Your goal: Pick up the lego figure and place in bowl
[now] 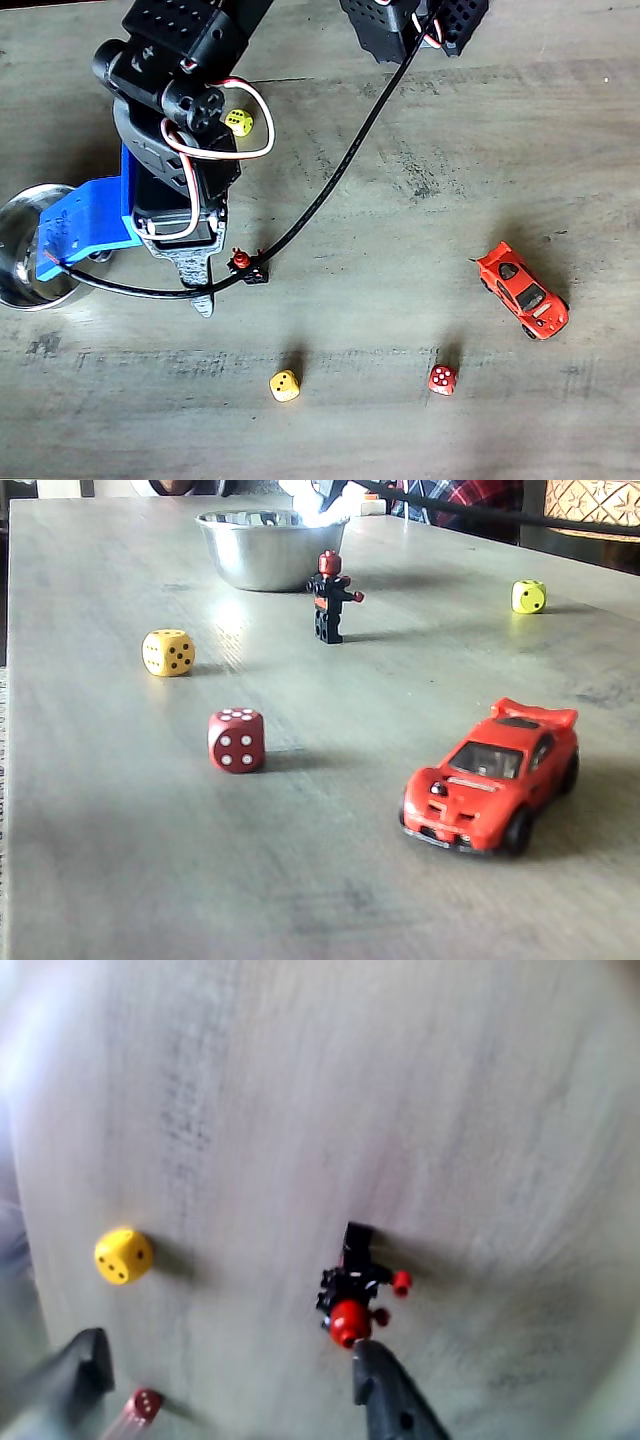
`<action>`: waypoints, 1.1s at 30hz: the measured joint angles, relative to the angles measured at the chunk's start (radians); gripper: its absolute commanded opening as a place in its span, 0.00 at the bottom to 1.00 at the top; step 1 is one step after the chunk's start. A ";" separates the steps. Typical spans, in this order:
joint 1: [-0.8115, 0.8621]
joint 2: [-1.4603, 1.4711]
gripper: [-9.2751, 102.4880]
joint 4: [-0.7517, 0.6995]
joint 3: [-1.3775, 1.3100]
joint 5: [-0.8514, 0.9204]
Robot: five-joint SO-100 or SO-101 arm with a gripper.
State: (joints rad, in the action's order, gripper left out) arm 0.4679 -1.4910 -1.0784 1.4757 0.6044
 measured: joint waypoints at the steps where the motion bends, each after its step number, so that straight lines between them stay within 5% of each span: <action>1: 0.000 0.011 0.34 0.000 0.000 0.000; 33: 0.040 0.080 0.34 0.000 0.058 0.000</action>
State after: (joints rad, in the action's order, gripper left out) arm 0.5077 -1.4113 -1.0784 1.5340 0.6044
